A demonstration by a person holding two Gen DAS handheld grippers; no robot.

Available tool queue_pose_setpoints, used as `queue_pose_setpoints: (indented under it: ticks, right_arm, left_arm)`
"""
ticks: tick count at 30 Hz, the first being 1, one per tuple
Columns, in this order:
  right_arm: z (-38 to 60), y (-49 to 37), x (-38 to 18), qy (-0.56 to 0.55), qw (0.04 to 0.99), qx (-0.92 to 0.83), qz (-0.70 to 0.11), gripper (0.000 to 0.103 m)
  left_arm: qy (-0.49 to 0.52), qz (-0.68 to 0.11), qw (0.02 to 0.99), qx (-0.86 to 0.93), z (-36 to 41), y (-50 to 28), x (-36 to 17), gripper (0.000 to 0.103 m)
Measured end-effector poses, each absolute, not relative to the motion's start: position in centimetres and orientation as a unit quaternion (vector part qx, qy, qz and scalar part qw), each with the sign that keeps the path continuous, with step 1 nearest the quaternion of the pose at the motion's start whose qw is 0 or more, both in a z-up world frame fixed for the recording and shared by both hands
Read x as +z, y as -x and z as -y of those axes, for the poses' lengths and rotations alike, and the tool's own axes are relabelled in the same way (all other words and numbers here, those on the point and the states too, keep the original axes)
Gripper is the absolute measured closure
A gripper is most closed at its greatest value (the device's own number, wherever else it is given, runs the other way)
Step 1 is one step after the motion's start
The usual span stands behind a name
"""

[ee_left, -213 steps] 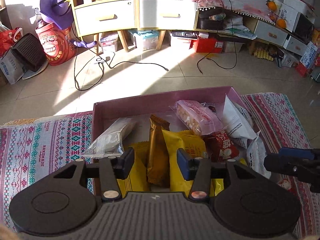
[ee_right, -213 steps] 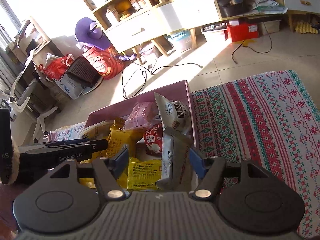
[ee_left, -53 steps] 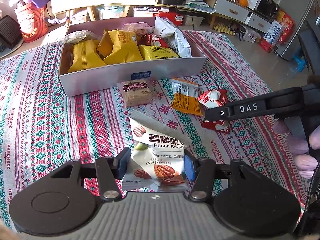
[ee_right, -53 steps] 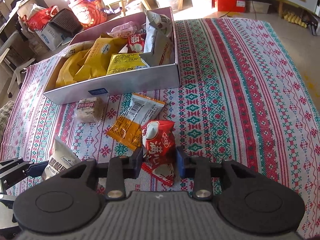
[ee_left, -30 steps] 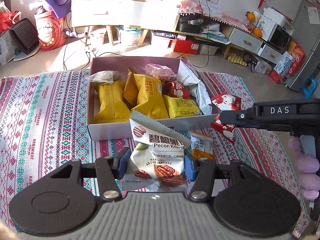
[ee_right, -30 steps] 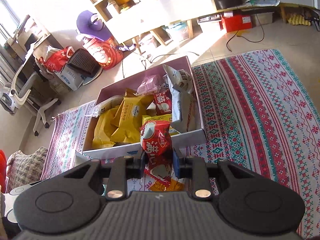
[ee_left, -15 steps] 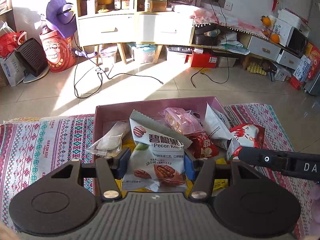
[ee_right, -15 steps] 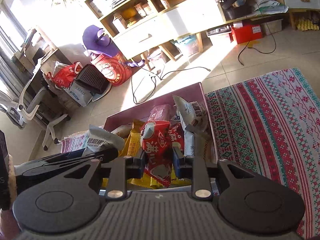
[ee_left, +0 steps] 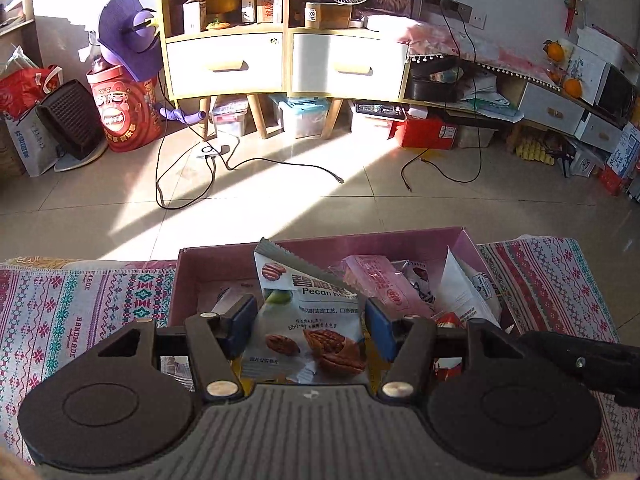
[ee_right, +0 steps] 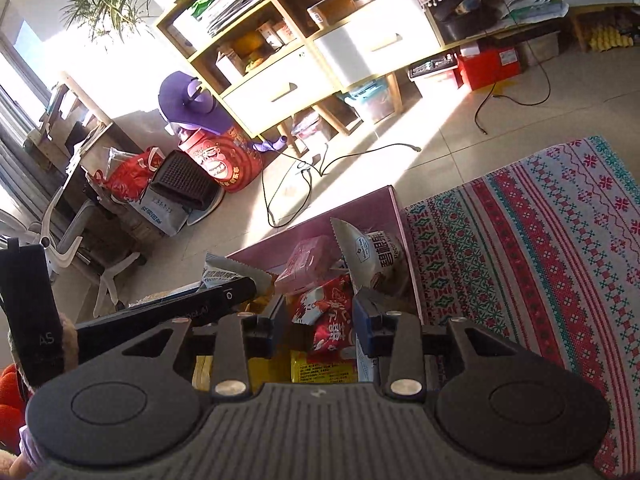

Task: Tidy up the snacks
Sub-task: 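Carry pecan bag and red wrapper into the pink box and open both tools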

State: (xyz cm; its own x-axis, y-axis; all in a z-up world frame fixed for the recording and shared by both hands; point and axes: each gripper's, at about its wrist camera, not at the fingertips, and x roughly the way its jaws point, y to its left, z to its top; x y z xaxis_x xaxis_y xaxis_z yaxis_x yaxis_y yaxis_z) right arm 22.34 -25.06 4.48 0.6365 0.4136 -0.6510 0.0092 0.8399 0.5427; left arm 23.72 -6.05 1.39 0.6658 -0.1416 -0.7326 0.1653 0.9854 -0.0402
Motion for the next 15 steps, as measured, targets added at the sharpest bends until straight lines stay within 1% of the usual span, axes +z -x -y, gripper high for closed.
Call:
queue_pose_setpoints:
  ticks: [1,7,8,12,15]
  right_arm:
    - [25.1,-22.3,4.5,-0.258,0.867,0.116,-0.410,0.067]
    - [25.2,-21.8,4.5,-0.263,0.864,0.109,-0.415,0.064]
    - [25.2,-21.8,4.6,-0.262,0.864,0.108,-0.416,0.063]
    - [25.0,-21.1,5.3,-0.248,0.868,0.108,-0.417,0.056]
    - [24.7,-20.3,5.9,-0.234,0.872,0.108,-0.416,0.051]
  left_arm:
    - [-0.012,-0.399,0.913,-0.083,6.0,-23.7,1.5,0.029]
    - [-0.009,-0.390,0.916,-0.088,5.5,-23.0,2.4,0.019]
    - [-0.009,-0.389,0.917,-0.089,5.4,-22.8,2.5,0.018]
    - [-0.012,-0.383,0.918,-0.098,5.2,-21.7,3.2,0.013]
    - [-0.011,-0.385,0.917,-0.107,5.0,-20.7,3.5,0.011]
